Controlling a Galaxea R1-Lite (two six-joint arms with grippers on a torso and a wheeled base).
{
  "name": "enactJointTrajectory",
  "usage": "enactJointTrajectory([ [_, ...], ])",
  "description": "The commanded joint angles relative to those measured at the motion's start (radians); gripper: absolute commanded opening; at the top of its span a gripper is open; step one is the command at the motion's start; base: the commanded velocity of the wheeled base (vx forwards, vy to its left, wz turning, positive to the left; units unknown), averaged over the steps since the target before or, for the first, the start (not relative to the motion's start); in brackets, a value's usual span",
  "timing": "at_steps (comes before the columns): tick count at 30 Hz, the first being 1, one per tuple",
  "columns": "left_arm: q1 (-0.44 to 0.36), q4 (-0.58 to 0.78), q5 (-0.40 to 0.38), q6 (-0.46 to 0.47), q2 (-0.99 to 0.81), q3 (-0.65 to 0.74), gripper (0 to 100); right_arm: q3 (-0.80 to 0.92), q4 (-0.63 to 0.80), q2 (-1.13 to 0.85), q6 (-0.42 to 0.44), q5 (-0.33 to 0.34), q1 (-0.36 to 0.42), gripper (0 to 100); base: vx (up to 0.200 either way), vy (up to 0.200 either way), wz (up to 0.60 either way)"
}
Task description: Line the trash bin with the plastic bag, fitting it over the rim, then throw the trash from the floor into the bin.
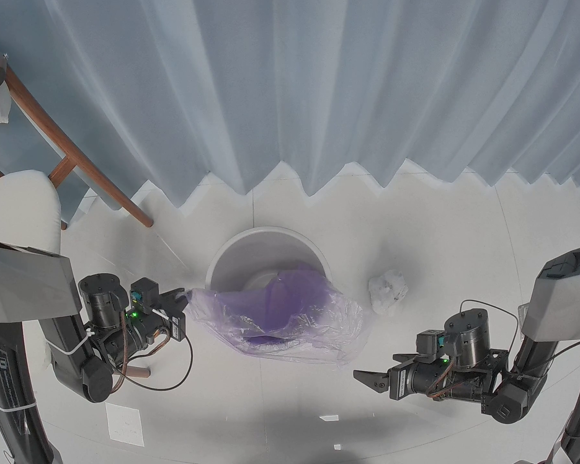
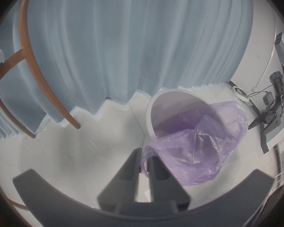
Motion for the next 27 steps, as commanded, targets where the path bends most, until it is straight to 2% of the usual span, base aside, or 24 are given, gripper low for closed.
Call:
enactJointTrajectory([
  [1, -0.006, -0.001, -0.001, -0.009, -0.014, 0.006, 100, -0.002, -0.006, -0.034, 0.003, 0.001, 0.004, 100, 0.0, 0.0, 0.0],
  [5, 0.001, -0.001, -0.005, -0.014, -0.022, 0.008, 100, 0.008, -0.029, -0.079, 0.057, 0.017, -0.001, 100, 0.0, 0.0, 0.0],
  [9, 0.027, -0.001, -0.03, -0.038, -0.066, 0.025, 100, 0.011, -0.026, -0.149, 0.172, 0.092, 0.019, 100, 0.0, 0.0, 0.0],
  [10, 0.032, -0.001, -0.034, -0.044, -0.091, 0.039, 100, -0.005, -0.023, -0.16, 0.238, 0.112, 0.039, 100, 0.0, 0.0, 0.0],
  [15, 0.038, -0.001, -0.036, -0.078, -0.163, 0.092, 100, -0.097, -0.018, -0.14, 0.4, 0.113, 0.091, 100, 0.0, 0.0, 0.0],
  [22, 0.038, -0.001, -0.034, -0.092, -0.206, 0.158, 100, -0.143, -0.004, -0.085, 0.448, 0.107, 0.153, 100, 0.0, 0.0, 0.0],
  [23, 0.038, -0.001, -0.033, -0.092, -0.214, 0.167, 100, -0.143, 0.005, -0.082, 0.494, 0.106, 0.197, 100, 0.0, 0.0, 0.0],
  [26, 0.038, -0.001, -0.031, -0.092, -0.229, 0.18, 100, -0.151, 0.011, -0.062, 0.555, 0.1, 0.242, 100, 0.0, 0.0, 0.0],
  [27, 0.041, -0.001, -0.025, -0.092, -0.229, 0.195, 100, -0.163, 0.011, -0.037, 0.589, 0.08, 0.265, 100, 0.0, 0.0, 0.0],
])
